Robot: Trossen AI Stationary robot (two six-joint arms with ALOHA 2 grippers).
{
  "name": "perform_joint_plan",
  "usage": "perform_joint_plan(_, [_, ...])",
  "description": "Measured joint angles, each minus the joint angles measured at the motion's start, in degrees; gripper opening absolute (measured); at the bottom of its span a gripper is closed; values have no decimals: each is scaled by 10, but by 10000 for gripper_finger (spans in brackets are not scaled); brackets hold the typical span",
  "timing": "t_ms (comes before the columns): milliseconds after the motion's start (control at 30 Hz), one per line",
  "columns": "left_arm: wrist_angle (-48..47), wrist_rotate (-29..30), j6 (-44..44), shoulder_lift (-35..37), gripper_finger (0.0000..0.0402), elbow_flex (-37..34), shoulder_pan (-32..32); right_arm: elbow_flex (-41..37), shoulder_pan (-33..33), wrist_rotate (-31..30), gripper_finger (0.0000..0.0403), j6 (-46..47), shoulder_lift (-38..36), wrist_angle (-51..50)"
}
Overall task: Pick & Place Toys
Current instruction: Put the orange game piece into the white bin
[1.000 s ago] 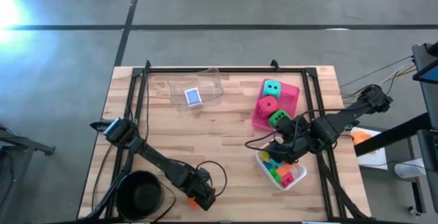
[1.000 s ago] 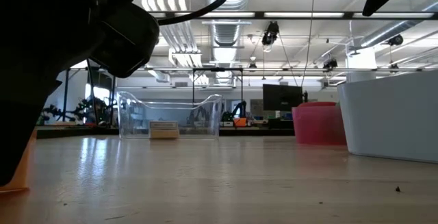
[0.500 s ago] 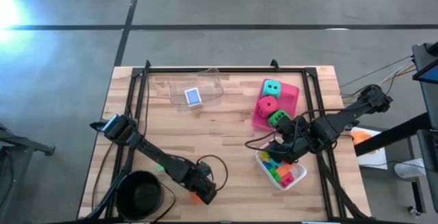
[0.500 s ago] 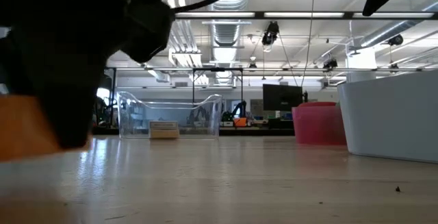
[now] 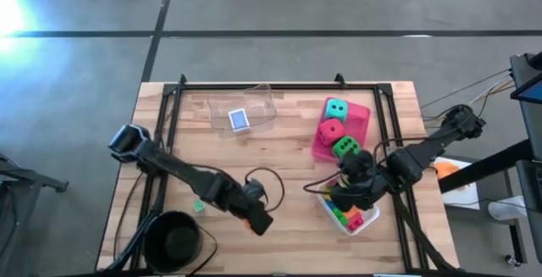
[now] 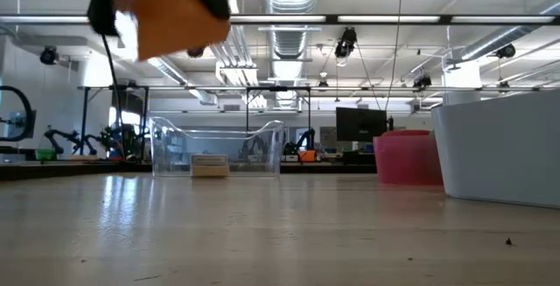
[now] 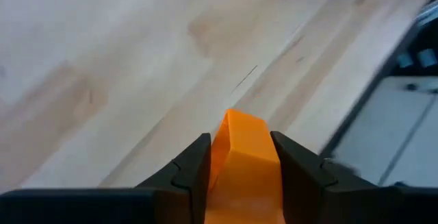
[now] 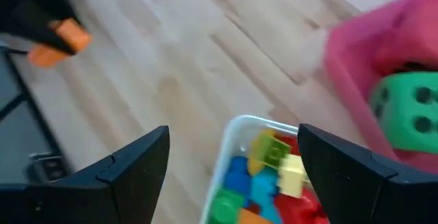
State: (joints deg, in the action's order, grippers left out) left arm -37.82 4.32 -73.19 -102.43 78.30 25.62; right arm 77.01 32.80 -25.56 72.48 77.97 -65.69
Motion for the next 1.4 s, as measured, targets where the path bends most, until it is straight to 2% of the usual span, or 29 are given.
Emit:
perform_joint_plan(233, [24, 47, 57, 81, 129, 0, -26, 4, 8, 0, 315, -50, -6, 121])
perform_joint_plan(467, [147, 62, 151, 129, 129, 1, -48, 4, 8, -16, 315, -137, -6, 301])
perform_joint_plan(667, [334, -14, 224, 135, 129, 1, -57, 4, 8, -46, 315, -191, -6, 411])
perform_joint_plan(800, [406, -34, 239, 136, 129, 1, -65, 3, 8, -56, 315, -206, -4, 469])
perform_joint_plan(1400, [471, -40, 250, 136, 129, 1, -118, 3, 8, -108, 315, -213, 10, 544])
